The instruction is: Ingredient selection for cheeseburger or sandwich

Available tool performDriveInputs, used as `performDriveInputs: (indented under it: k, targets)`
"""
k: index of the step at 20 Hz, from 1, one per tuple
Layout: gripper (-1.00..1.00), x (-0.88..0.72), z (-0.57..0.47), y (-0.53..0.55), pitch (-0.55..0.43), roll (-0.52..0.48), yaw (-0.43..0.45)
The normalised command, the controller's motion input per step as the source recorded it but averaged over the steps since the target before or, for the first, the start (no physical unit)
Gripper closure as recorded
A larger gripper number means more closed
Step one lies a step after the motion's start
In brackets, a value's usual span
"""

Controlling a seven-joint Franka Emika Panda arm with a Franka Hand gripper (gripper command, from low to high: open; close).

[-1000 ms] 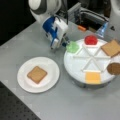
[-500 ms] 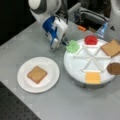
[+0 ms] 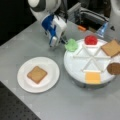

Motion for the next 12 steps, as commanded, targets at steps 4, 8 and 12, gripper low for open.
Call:
performDriveInputs:
  k: [4, 8, 12]
  targets:
    - [1.00, 0.01, 0.16, -0.17, 0.116, 0.063, 0.057]
    - [1.00, 0.11, 0.29, -0.18, 0.163, 0.089, 0.081]
    - [1.00, 0.25, 0.37, -0.18, 0.152, 0.070, 0.083]
